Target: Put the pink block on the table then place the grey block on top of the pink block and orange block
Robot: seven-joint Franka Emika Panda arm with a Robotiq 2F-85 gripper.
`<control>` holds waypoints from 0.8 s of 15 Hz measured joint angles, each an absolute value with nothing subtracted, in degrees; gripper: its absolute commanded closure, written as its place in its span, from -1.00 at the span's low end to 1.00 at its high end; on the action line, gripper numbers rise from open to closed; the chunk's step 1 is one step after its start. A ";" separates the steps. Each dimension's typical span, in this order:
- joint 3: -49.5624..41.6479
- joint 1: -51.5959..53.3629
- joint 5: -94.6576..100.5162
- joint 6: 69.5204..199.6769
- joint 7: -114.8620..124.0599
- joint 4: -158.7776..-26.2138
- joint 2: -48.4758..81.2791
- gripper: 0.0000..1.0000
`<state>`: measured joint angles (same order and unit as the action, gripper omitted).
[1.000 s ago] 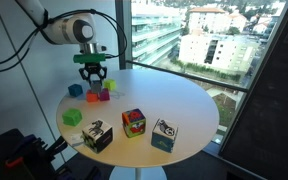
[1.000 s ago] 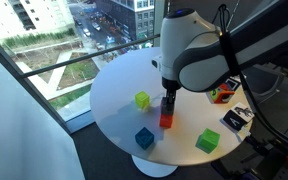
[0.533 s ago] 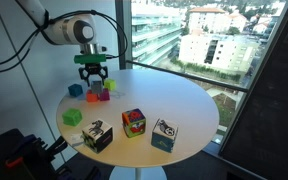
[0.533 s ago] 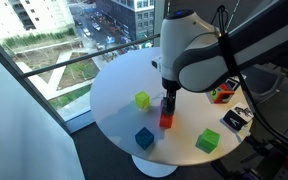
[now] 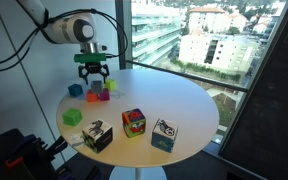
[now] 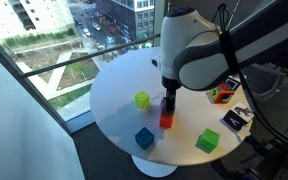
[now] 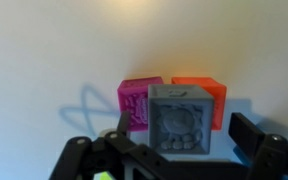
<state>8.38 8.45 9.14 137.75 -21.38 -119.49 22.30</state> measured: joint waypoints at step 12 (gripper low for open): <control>8.22 7.89 5.97 137.26 -16.23 -119.47 19.12 -1.00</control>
<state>8.22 7.89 5.97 137.26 -16.23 -119.47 19.12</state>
